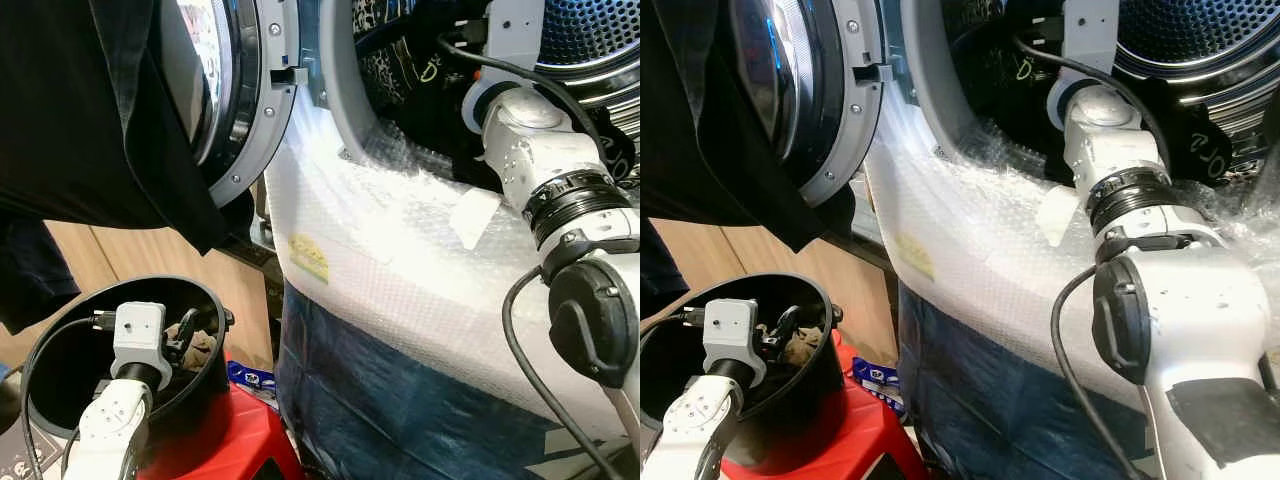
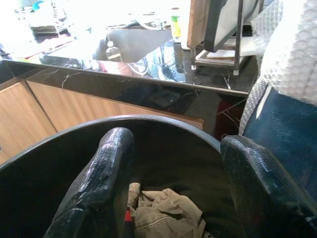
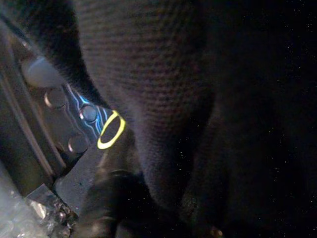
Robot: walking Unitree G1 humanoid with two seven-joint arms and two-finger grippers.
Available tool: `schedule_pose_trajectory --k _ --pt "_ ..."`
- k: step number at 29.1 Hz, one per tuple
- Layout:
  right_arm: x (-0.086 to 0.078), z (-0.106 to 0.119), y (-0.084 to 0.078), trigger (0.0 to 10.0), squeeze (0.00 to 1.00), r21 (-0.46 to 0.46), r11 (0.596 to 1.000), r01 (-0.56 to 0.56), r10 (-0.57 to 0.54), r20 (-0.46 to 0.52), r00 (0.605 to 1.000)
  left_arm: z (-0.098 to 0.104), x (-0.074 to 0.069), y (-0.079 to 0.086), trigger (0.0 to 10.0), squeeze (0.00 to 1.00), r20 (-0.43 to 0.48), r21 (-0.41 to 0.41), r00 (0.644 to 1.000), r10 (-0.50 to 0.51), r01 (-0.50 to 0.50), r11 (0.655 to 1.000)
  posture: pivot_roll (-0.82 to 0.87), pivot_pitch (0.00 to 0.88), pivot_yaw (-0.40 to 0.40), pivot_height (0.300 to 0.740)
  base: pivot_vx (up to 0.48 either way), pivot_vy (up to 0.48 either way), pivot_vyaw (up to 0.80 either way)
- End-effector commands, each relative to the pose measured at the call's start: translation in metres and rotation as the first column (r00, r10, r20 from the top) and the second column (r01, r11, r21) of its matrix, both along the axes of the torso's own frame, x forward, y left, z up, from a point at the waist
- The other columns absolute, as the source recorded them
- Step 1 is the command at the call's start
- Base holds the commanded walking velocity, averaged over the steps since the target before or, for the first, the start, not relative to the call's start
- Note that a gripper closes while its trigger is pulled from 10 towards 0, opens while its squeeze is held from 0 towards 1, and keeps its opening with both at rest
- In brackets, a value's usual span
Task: Clothes washing
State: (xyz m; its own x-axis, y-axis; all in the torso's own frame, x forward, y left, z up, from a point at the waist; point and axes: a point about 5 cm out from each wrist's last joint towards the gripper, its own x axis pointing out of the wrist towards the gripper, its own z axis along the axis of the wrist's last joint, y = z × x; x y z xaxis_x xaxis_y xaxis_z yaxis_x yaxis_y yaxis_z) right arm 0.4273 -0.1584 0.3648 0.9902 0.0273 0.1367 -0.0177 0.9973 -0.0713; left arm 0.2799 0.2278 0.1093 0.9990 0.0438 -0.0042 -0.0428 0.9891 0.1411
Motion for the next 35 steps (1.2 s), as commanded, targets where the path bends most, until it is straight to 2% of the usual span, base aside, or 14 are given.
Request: schedule_pose_trajectory --k 1,4,8,9,12,15,17,22,26,27,29,32,33,35 --pt "-0.001 0.003 -0.007 10.0 1.00 0.051 0.999 0.011 -0.011 0.014 1.000 0.002 0.002 -0.001 10.0 0.00 -0.004 0.007 1.000 -0.002 0.002 1.000 0.20 0.000 0.044 0.740 0.000 0.000 0.00" --pt "-0.002 0.007 -0.013 10.0 1.00 0.036 0.998 0.043 -0.044 0.046 0.998 0.003 0.001 0.000 10.0 0.00 0.000 -0.009 1.000 0.015 -0.015 1.000 0.21 0.000 0.043 0.740 0.000 0.000 0.00" --pt "-0.010 0.029 -0.041 10.0 1.00 -0.012 0.971 0.239 -0.235 0.152 0.960 -0.002 -0.004 -0.004 10.0 0.00 -0.022 0.018 0.999 -0.023 0.024 1.000 0.22 0.000 0.041 0.740 0.000 0.000 0.00" --pt "-0.013 0.038 -0.050 10.0 1.00 0.030 0.961 0.276 -0.277 0.166 0.947 -0.002 -0.005 -0.006 10.0 0.00 -0.033 0.064 0.997 -0.066 0.067 0.996 0.22 0.000 0.039 0.740 0.000 0.000 0.00" --pt "-0.021 0.058 -0.058 10.0 1.00 0.058 0.951 0.303 -0.308 0.228 0.924 0.002 -0.005 -0.006 10.0 0.00 -0.020 0.043 0.997 -0.081 0.082 0.996 0.22 0.000 0.037 0.740 0.000 0.000 0.00" --pt "-0.021 0.063 -0.051 10.0 1.00 0.067 0.970 0.232 -0.241 0.246 0.939 0.004 -0.004 -0.003 10.0 0.00 -0.017 0.048 0.998 -0.067 0.068 0.997 0.22 0.000 0.039 0.740 0.000 0.000 0.00" --pt "-0.010 0.035 -0.033 10.0 1.00 -0.077 0.985 0.155 -0.142 0.151 0.978 0.001 -0.004 -0.007 10.0 0.00 -0.029 0.051 0.997 -0.075 0.076 0.996 0.21 0.000 0.040 0.740 0.000 0.000 0.00" --pt "-0.004 0.013 -0.024 10.0 1.00 -0.159 0.982 0.100 -0.090 0.068 0.994 0.002 -0.003 -0.015 10.0 0.00 -0.030 0.048 0.993 -0.114 0.116 0.992 0.21 0.000 0.042 0.740 0.000 0.000 0.00" --pt "-0.017 0.059 -0.035 10.0 1.00 0.003 0.992 0.130 -0.127 0.242 0.962 0.004 -0.001 -0.016 10.0 0.00 -0.027 0.048 0.993 -0.118 0.119 0.992 0.20 0.000 0.048 0.740 0.000 0.000 0.00" --pt "-0.017 0.059 -0.035 10.0 1.00 0.003 0.992 0.130 -0.127 0.242 0.962 0.004 -0.001 -0.016 10.0 0.00 -0.027 0.048 0.993 -0.118 0.119 0.992 0.20 0.000 0.048 0.740 0.000 0.000 0.00" --pt "-0.029 0.087 -0.045 10.0 1.00 0.007 0.976 0.219 -0.207 0.360 0.910 0.004 -0.001 -0.016 10.0 0.00 -0.030 0.054 0.991 -0.128 0.129 0.990 0.20 0.000 0.044 0.740 0.000 0.000 0.00" --pt "-0.040 0.105 -0.063 10.0 1.00 0.141 0.953 0.266 -0.301 0.413 0.859 0.004 -0.003 -0.016 10.0 0.00 -0.035 0.054 0.990 -0.137 0.139 0.989 0.21 0.000 0.043 0.740 0.000 0.000 0.00" --pt "-0.040 0.105 -0.063 10.0 1.00 0.141 0.953 0.266 -0.301 0.413 0.859 0.004 -0.003 -0.016 10.0 0.00 -0.035 0.054 0.990 -0.137 0.139 0.989 0.21 0.000 0.043 0.740 0.000 0.000 0.00" --pt "-0.031 0.087 -0.058 10.0 1.00 0.101 0.973 0.208 -0.230 0.328 0.916 0.003 -0.003 -0.016 10.0 0.00 -0.036 0.049 0.991 -0.131 0.132 0.990 0.20 0.000 0.046 0.740 0.000 0.000 0.00"
